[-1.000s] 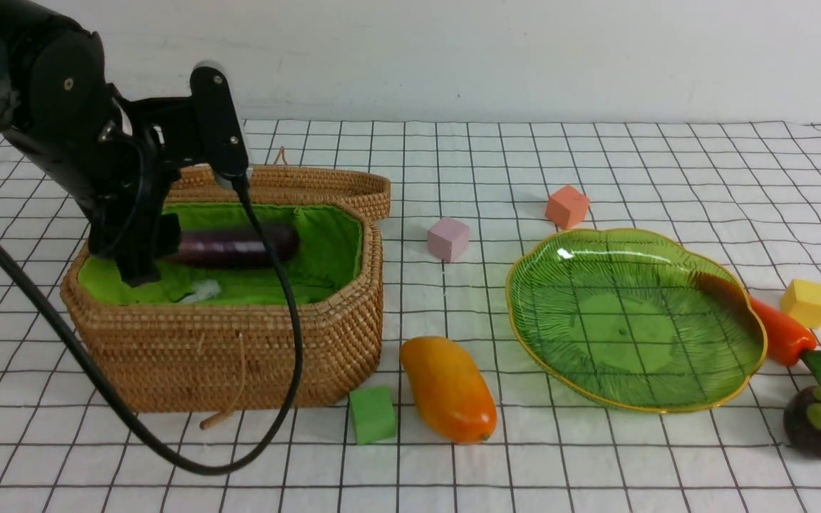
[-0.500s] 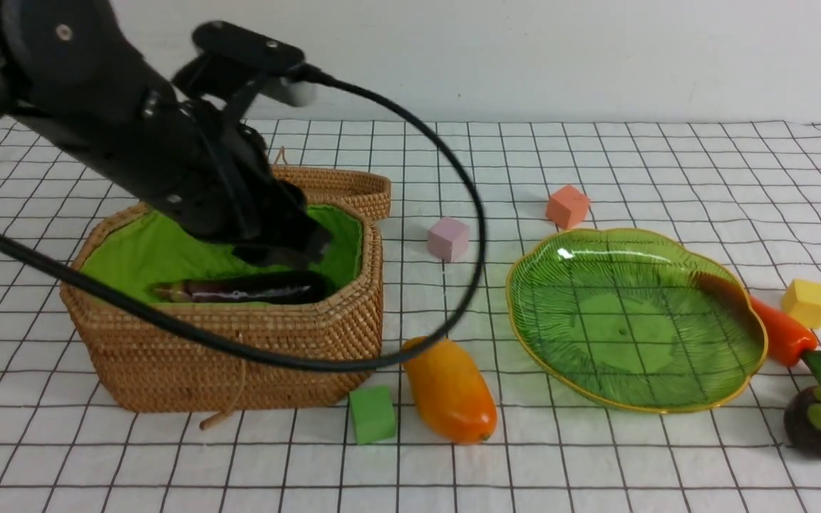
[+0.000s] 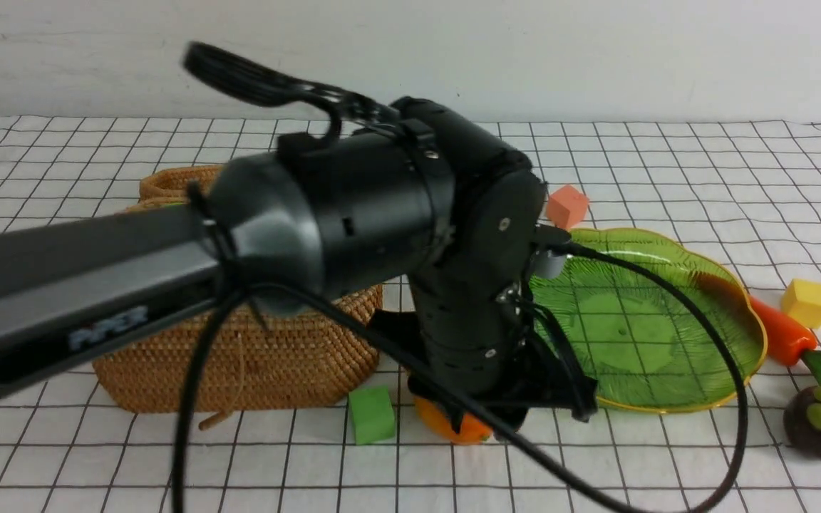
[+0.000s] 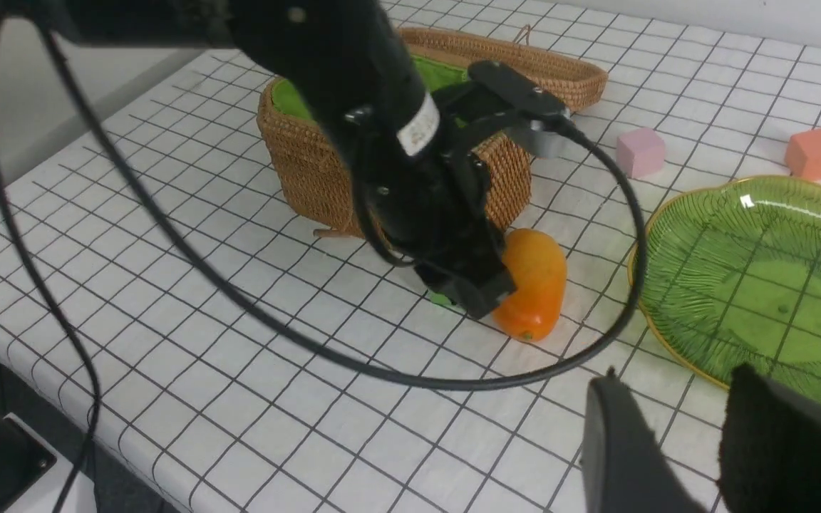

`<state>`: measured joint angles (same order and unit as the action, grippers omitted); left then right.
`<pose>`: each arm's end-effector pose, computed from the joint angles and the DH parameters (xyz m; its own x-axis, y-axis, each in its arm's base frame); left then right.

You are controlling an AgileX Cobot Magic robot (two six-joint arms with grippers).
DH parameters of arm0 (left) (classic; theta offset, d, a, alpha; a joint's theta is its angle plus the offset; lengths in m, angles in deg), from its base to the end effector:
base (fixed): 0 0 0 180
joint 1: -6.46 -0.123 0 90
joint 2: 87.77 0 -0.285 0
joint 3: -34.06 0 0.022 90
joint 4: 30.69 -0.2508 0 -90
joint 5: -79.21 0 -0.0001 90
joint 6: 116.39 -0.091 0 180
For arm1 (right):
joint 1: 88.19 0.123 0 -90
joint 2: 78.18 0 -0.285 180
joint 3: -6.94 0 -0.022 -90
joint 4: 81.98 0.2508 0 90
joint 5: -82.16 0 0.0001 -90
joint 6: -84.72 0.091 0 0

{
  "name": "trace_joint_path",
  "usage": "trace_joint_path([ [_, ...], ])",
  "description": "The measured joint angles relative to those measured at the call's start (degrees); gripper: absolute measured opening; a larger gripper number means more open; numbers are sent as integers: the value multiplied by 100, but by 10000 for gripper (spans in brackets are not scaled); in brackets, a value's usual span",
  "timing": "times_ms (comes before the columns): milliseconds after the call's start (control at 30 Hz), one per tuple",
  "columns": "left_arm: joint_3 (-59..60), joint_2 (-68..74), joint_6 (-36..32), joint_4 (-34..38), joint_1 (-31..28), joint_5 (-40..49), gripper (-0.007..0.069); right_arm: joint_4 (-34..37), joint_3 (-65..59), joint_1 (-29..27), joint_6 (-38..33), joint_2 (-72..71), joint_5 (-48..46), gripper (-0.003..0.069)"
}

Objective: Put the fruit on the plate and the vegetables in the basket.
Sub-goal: Grab the mango with your left arm and place it on the right plate

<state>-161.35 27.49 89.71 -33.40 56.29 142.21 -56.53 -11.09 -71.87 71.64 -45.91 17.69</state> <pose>0.2605 -0.3026 0.2726 -0.8768 0.3873 -0.2849 0.4262 0.9004 -0.0877 0.0049 0.0382 0.4202 -0.3503 -0.1275 -0.9279 -0.6123 0.7808 0.1238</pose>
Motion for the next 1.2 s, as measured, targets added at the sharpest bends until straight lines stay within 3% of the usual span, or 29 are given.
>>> trace_joint_path([
  [33,-324,325,391,-136,-6,144,428,-4,0,0,0,0,-75,238],
  [100,-640,643,889,-338,-6,233,540,-11,0,0,-31,0,-157,238],
  [233,-1068,1125,1511,-885,-6,329,657,-11,0,0,-131,0,-267,238],
  [367,-1158,1410,1671,-1378,-6,316,660,-11,0,0,-146,0,-335,238],
  [567,-1158,1658,1850,-1902,-6,134,599,-11,0,13,-150,0,-471,238],
  [1200,-1197,1968,1877,-2133,-6,37,547,-17,0,146,-169,0,-529,238],
])
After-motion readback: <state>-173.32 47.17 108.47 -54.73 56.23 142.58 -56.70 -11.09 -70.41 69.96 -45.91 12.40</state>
